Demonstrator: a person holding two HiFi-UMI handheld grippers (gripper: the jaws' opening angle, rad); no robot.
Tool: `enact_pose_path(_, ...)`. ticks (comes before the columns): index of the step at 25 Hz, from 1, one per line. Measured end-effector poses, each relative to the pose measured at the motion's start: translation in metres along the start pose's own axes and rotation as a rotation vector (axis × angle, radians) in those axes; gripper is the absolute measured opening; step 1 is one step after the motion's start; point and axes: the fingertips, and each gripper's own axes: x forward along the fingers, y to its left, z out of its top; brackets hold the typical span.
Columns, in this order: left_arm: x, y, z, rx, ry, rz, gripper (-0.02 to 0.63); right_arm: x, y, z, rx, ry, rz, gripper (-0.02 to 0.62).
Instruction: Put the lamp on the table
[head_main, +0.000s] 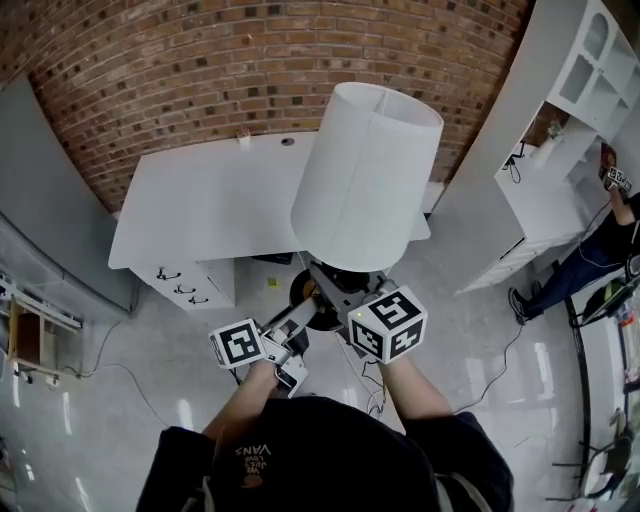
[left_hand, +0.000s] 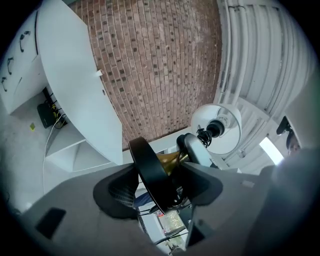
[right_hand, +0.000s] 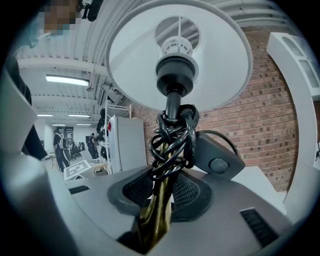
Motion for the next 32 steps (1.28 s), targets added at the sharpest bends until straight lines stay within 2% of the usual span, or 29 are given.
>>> enact_pose_path(4,0.008,0.012,0.016,-0.017,0.005,-0.001,0.253,0.019,-0.012,0.0,0.01,0.002,-0.009,0.098)
enact_pose_path(11,0.039,0.039,0.069,-0.038,0.032,-0.016,0.253,0.073,-0.051,0.01,0.018,0.026,-0.043,0.098)
enact_pose_path(15,0.062,0.057,0.107,-0.059,0.065,-0.033,0.253,0.112,-0.08,0.018,0.02,0.03,-0.075,0.098)
enact_pose_path(25,0.115,0.103,0.214,-0.051,0.133,-0.056,0.253,0.214,-0.149,0.041,0.041,0.011,-0.153,0.097)
enact_pose_path(32,0.14,0.132,0.262,-0.06,0.167,-0.054,0.252,0.262,-0.184,0.046,0.05,0.007,-0.195,0.097)
